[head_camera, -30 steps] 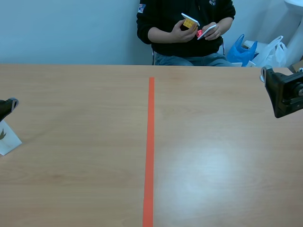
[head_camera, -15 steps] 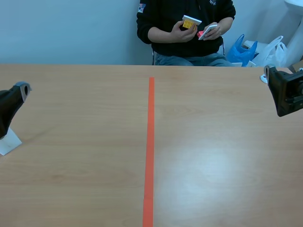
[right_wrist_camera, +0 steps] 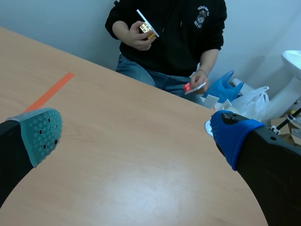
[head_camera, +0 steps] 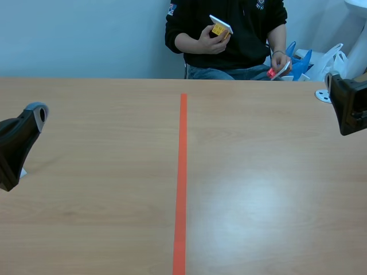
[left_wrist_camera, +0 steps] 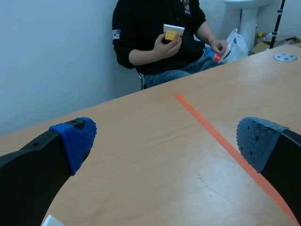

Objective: Sort the leaf by its shape. The table is split by an orange tape line. A compound leaf with several leaflets goes to the left side, a simple leaf with one blade goes to the right side. Return to the home posture when a red brick is placed on the table.

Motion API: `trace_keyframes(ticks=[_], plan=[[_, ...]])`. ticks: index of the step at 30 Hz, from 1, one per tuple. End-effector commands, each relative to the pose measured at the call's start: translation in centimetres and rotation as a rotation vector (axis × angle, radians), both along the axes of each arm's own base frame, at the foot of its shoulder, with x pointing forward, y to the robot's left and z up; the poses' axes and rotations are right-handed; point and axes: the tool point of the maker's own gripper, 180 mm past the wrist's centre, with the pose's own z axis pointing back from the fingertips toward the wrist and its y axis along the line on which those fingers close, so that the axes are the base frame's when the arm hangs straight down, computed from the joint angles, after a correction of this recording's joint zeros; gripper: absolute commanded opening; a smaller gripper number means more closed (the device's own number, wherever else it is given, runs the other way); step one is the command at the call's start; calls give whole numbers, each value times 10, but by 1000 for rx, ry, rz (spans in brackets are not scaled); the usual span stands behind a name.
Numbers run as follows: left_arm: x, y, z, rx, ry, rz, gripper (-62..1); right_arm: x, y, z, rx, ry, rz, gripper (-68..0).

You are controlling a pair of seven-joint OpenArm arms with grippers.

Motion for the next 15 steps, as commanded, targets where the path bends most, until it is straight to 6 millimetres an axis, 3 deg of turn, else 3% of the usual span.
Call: trace_keyframes(ticks=[1,6,15], plan=[[1,-3,8,-3,-29,1,14,3,3,19,-5,-57,17,4],[1,-6,1,-12,-9,15,14,2,4,19,2,-57,20,4],[2,-47,-9,-14,4,-66,14,2,6,19,14,-54,31,4]])
